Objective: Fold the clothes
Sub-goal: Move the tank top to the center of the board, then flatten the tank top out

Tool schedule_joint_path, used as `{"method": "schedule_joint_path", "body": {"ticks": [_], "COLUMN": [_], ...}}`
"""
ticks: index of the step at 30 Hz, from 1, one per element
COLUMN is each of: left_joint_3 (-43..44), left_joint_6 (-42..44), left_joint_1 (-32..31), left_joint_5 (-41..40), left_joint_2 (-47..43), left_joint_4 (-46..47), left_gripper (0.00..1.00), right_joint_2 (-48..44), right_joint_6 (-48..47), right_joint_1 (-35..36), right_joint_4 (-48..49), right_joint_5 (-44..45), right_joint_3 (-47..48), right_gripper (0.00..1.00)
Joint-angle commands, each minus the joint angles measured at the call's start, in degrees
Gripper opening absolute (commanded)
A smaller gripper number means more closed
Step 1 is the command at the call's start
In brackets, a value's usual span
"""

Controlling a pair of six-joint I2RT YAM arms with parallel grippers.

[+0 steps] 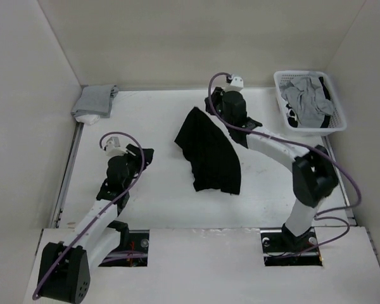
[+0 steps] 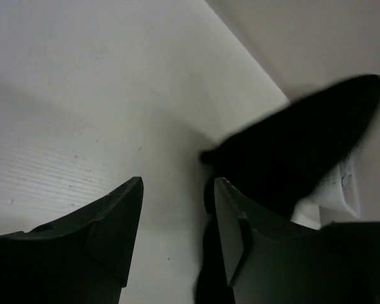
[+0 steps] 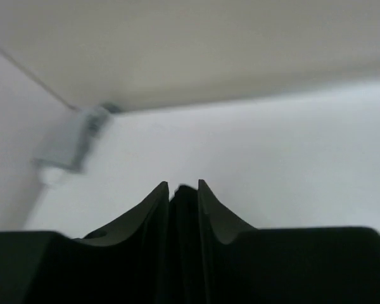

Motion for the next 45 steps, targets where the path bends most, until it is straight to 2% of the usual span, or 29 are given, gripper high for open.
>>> {"method": "schedule_joint_path", "body": {"ticks": [1,4,5,6,7,9,11,14,20,30,32,34,35,38,43,45], "left_joint_3": [0.25,0.86,1.47,1.91,2.96,4.46,5.78,7.27,9.47,14.66,15.71,16.15,15.98,15.37,14.14,13.44], "left_joint_6": [3.03,5.75,7.33,8.13,9.27,9.19,8.75,8.66,7.61,6.03,5.68,5.5,5.24,4.88,5.5,5.24], "left_joint_1": [-5.28,-11.95,-16.24,-19.16,-24.23,-30.49,-36.99,-42.02,-44.15,-43.35,-43.62,-43.88,-43.79,-42.13,-37.13,-34.76], "left_joint_5": [-0.06,-2.34,-3.66,-4.89,-7.07,-9.63,-12.09,-15.09,-13.69,-13.86,-14.13,-14.3,-14.65,-15.62,-18.44,-18.17], "left_joint_2": [3.83,7.87,10.24,11.91,14.71,18.06,21.32,24.75,28.1,37.41,39.08,39.27,38.57,31.83,13.55,8.88], "left_joint_4": [-0.24,-0.76,-1.29,-1.47,-2.34,-4.36,-5.59,-5.69,-4.11,-3.76,-3.58,-3.75,-4.1,-6.55,-12.0,-13.33], "left_gripper": [0.41,0.32,0.3,0.28,0.26,0.25,0.25,0.28,0.41,0.38,0.3,0.16,0.08,0.02,0.01,0.01], "right_joint_2": [3.66,0.17,-1.59,-3.78,-7.11,-11.42,-14.6,-19.61,-27.0,-30.88,-30.97,-30.79,-30.53,-29.3,-24.38,-22.01], "right_joint_6": [6.84,6.4,6.49,6.49,6.93,7.98,9.03,10.27,11.94,14.58,15.01,15.8,16.16,17.56,18.36,18.53], "right_joint_1": [-5.95,-6.22,-6.22,-6.22,-6.22,-6.22,-5.87,-4.81,-4.37,-4.28,-4.46,-5.25,-6.12,-7.71,-8.5,-8.24], "right_joint_4": [-4.64,-4.85,-4.06,-3.18,-2.04,-1.33,-1.32,-1.76,-2.81,-1.06,-1.32,-1.67,-2.02,-4.21,-6.16,-6.51], "right_joint_5": [-4.95,-4.25,-3.55,-2.67,-1.18,0.23,0.32,0.59,-0.29,-0.91,-0.73,-0.29,-0.03,-0.11,-1.78,-3.01], "right_joint_3": [5.64,-0.3,-3.38,-7.24,-12.93,-19.98,-24.91,-31.6,-41.02,-48.23,-49.11,-49.99,-50.43,-50.69,-49.73,-48.5], "right_gripper": [0.37,0.41,0.38,0.3,0.18,0.04,0.02,0.03,0.12,0.23,0.27,0.31,0.34,0.4,0.48,0.49]}}
